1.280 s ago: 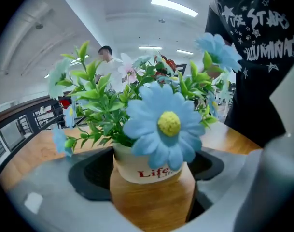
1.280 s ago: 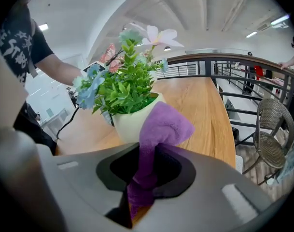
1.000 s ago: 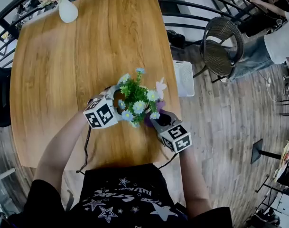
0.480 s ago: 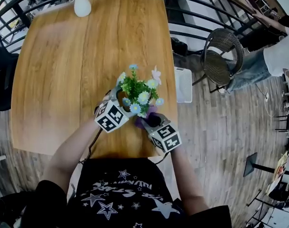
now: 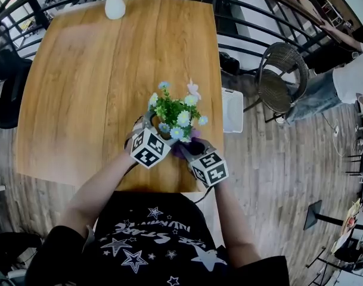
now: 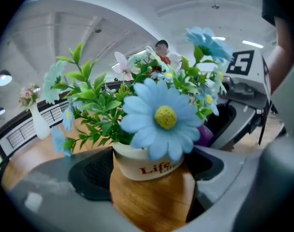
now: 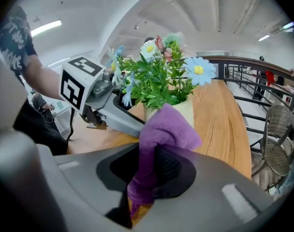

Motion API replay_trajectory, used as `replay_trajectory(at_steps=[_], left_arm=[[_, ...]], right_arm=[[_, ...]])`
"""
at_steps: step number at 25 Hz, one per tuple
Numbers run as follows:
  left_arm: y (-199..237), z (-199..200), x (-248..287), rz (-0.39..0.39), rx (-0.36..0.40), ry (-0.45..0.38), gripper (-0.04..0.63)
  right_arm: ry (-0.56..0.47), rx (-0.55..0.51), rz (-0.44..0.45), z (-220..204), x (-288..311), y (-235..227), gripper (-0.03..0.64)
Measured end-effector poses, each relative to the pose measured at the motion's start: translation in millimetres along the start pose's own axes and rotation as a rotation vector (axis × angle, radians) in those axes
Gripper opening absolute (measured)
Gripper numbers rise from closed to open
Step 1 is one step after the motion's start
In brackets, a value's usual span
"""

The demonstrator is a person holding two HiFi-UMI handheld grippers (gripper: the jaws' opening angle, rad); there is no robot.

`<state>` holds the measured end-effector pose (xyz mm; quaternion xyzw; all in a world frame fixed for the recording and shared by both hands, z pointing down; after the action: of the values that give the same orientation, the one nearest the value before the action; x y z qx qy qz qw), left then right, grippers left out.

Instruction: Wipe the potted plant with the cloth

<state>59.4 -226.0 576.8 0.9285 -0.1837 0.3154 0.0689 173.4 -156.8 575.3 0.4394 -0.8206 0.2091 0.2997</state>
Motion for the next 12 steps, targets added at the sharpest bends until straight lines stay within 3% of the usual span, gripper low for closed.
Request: replay_trajectory(at_steps=[4,12], left_arm=[[-5,-4,-2,-0.021,0.078,0.043,0.495],[-31,-2,-17,-0.097,0.026,0.047,0.495]], right_arm=[[0.007,0.009,-0.035,1,-2,-10,0.081],[0.013,0.061,-0.117,1,-11,-30,0.081]])
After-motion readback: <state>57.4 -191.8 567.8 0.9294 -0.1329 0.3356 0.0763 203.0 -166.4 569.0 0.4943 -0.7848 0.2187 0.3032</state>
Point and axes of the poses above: the fingertips, and each gripper's own axes: x forward along the fingers, y to its left, z out of its top, the point moved 7 cm from there along -x, backward along the fingers, and after that the axes turned 11 degrees about -z, right-handed, at the moved point
